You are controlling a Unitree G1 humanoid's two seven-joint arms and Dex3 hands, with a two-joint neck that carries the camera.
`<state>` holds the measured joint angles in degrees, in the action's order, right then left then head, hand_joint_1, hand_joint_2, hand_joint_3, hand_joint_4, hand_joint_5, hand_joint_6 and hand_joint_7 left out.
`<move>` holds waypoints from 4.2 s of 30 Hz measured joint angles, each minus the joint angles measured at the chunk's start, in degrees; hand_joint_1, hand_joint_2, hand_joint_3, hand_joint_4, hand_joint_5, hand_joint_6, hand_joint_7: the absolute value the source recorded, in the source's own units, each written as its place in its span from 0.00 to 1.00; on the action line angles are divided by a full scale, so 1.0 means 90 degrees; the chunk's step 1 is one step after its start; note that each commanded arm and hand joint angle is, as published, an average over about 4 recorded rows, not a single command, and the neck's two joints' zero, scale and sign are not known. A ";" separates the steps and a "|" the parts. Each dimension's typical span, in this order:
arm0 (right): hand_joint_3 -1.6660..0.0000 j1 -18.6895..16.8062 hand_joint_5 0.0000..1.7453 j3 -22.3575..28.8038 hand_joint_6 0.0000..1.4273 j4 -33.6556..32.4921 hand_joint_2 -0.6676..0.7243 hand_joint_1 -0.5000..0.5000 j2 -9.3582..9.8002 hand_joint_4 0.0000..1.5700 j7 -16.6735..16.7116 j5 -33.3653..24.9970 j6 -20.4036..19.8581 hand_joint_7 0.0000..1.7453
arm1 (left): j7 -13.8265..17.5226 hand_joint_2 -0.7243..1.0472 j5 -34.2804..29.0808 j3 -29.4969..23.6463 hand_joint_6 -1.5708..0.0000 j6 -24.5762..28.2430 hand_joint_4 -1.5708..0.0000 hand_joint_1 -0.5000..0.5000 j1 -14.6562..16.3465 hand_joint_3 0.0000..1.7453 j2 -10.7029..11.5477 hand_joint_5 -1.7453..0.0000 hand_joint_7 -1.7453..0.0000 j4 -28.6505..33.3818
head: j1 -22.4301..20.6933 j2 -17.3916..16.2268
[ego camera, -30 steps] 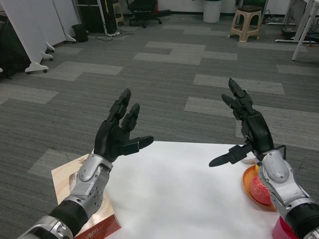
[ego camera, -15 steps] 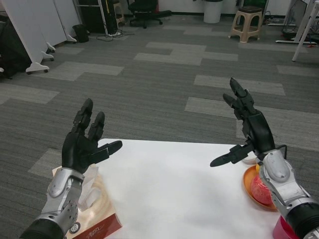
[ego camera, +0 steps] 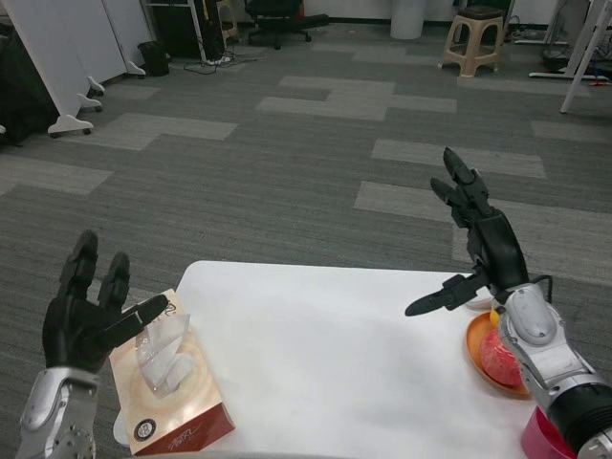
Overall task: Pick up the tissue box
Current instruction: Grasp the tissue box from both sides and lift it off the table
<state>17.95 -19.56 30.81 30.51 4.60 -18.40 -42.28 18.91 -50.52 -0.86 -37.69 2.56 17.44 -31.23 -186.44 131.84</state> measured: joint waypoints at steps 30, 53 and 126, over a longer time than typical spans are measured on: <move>0.90 0.0000 0.22 0.0012 0.00 0.0177 0.64 0.04 -0.0054 0.03 0.0000 0.0000 0.0000 0.04 | 0.1179 0.90 -0.0571 -0.1116 1.00 0.1906 1.00 1.00 0.0548 0.05 0.0104 1.00 1.00 -0.2094 | -0.0301 -0.0223; 0.90 0.0000 0.22 0.0015 0.00 0.0317 0.64 0.04 -0.0054 0.03 0.0000 -0.0001 0.0001 0.04 | 0.1447 0.90 -0.0313 -0.0302 1.00 0.2496 1.00 1.00 -0.0086 0.05 0.0182 1.00 1.00 -0.2755 | -0.0320 -0.0334; 0.90 0.0173 0.22 -0.0028 0.00 0.0327 0.64 0.04 -0.0046 0.04 0.0000 -0.0005 0.0003 0.04 | 0.1685 0.05 0.1090 0.1620 1.00 0.3944 1.00 1.00 -0.1760 0.05 0.0631 1.00 1.00 -0.2415 | -0.0275 -0.0387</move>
<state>19.51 -19.81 33.76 30.10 4.60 -18.44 -42.25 34.08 -40.72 13.73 -2.20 -13.28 23.12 -52.96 -188.92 128.36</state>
